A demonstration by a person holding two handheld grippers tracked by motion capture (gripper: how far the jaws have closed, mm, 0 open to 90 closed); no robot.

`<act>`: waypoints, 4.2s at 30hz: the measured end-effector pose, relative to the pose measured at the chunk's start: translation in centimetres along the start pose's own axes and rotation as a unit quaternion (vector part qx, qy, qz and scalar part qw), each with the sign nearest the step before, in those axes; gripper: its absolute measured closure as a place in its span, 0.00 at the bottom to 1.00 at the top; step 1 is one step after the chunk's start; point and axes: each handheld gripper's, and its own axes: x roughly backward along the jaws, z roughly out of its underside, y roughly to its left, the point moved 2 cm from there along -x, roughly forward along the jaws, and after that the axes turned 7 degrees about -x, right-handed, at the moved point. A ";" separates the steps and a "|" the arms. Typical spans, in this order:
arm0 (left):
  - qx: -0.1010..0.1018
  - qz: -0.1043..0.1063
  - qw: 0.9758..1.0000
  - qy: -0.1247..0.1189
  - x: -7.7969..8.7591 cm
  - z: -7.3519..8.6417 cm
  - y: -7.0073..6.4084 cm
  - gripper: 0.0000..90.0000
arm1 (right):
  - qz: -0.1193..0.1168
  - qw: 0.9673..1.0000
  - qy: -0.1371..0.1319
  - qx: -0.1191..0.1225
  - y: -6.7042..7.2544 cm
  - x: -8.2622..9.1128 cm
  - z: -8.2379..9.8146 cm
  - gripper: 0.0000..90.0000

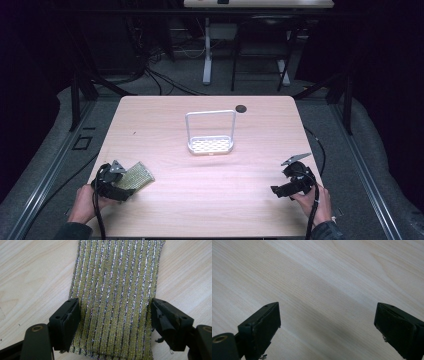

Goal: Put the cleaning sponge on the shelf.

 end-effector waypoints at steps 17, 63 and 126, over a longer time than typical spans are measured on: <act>0.009 0.001 1.000 0.003 -0.1 -0.1 -0.1 0.41 | 0.001 1.000 -0.002 0.004 0.2 0.1 0.0 0.08; 0.015 -0.055 0.998 -0.033 2.1 -1.3 -1.6 0.69 | 0.007 1.000 -0.008 0.006 0.1 0.3 -0.1 0.08; -0.038 -0.019 0.993 -0.111 2.2 -9.2 -7.7 0.68 | 0.007 1.000 -0.008 0.016 0.3 0.1 -0.2 0.09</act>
